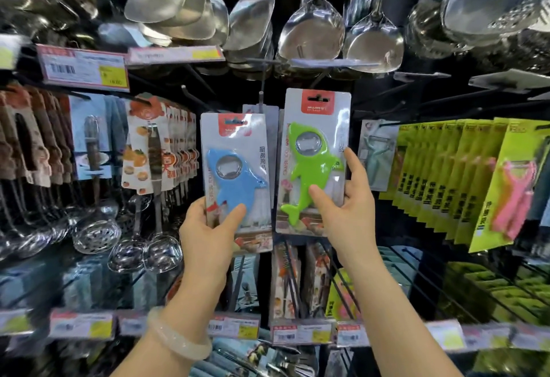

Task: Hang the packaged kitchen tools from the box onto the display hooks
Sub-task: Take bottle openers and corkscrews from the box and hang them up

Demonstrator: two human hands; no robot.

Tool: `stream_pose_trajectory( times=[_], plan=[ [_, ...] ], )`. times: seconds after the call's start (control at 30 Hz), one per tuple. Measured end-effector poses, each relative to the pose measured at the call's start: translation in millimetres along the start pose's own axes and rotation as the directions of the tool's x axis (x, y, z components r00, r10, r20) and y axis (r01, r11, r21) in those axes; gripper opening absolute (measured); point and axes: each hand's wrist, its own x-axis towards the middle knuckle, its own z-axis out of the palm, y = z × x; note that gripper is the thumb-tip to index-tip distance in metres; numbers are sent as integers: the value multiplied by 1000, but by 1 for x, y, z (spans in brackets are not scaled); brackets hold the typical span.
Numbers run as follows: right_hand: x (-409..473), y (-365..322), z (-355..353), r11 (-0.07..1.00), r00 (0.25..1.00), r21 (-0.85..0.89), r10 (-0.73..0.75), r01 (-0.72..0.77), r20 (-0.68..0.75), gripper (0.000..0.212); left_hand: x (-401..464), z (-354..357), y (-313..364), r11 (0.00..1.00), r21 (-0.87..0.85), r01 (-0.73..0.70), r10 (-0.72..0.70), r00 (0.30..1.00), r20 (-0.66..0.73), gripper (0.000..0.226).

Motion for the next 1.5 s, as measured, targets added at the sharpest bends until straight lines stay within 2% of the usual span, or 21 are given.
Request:
stream_pose_trajectory(
  times=[0.27, 0.4, 0.57, 0.7, 0.83, 0.9, 0.97, 1.0, 1.07, 1.2, 1.3, 1.4, 1.5],
  plan=[
    [-2, -19, -9, 999, 999, -15, 28, -28, 16, 72, -1, -4, -1, 1000, 11, -16, 16, 1000, 5, 20],
    [3, -15, -14, 995, 994, 14, 99, -100, 35, 68, -1, -5, 0, 1000, 2, -15, 15, 1000, 7, 20],
    [25, -1, -5, 989, 994, -101, 109, -106, 30, 67, -3, 1, 5, 1000, -24, -8, 8, 1000, 20, 22],
    [44, 18, 4, 964, 991, -240, 130, -116, 43, 70, -2, 5, 3, 1000, 9, -11, 11, 1000, 8, 26],
    [48, 24, 8, 943, 983, -308, 160, -125, 88, 71, -2, 11, -5, 999, 32, -2, 2, 1000, 5, 23],
    [37, 21, 9, 958, 984, -269, 137, -103, 111, 61, -4, 14, -9, 999, 40, -25, 24, 999, 25, 23],
    [16, 17, 13, 988, 981, -136, 101, -78, 166, 50, -9, 21, -12, 997, 54, -48, 44, 997, 70, 26],
    [5, 16, 15, 995, 977, -74, 80, -67, 196, 49, -12, 25, -14, 997, 57, -61, 55, 994, 99, 28],
    [-15, 17, 18, 1000, 976, -14, 29, -27, 215, 59, -17, 34, -18, 994, 52, -96, 88, 985, 151, 30],
    [-21, 21, 11, 999, 996, 31, -44, 41, 83, 64, -27, 49, -18, 979, 54, -199, 182, 957, 224, 47],
    [-13, 14, -2, 998, 997, 47, -55, 52, 46, 67, -30, 59, -10, 973, 42, -227, 210, 946, 247, 63],
    [-1, 2, -11, 994, 994, -1, -105, 105, 18, 68, -27, 70, 0, 961, 41, -274, 252, 926, 280, 64],
    [12, -5, -14, 995, 995, -32, -91, 93, 45, 69, -19, 78, 3, 965, 19, -260, 244, 926, 287, 63]
  ],
)
